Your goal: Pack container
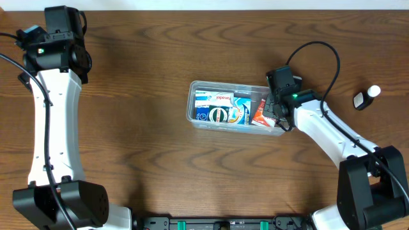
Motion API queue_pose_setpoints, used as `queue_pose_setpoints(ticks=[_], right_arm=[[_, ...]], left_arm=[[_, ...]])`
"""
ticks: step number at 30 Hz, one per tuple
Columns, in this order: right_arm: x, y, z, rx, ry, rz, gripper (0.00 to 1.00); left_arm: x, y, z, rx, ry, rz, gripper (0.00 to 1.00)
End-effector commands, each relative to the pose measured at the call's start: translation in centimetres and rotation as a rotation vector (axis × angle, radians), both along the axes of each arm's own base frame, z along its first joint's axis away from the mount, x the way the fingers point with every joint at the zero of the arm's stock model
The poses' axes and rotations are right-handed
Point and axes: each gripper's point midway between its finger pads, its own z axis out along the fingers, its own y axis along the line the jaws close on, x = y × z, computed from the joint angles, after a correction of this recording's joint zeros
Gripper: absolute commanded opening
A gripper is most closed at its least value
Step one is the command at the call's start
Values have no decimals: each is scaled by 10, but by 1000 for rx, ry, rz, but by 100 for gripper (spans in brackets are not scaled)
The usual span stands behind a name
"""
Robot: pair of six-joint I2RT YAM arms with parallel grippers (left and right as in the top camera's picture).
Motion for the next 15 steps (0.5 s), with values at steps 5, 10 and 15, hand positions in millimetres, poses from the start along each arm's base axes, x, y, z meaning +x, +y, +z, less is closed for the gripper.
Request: queue_pose_setpoints(ticks=[5, 10, 15], right_arm=[[9, 6, 3, 47, -18, -10, 1], [10, 6, 4, 49, -24, -10, 1], [10, 16, 3, 103, -15, 10, 1]], left_arm=[[-1, 2, 0, 11, 7, 4, 98], [-1, 2, 0, 11, 7, 4, 98], [-1, 2, 0, 11, 7, 4, 98]])
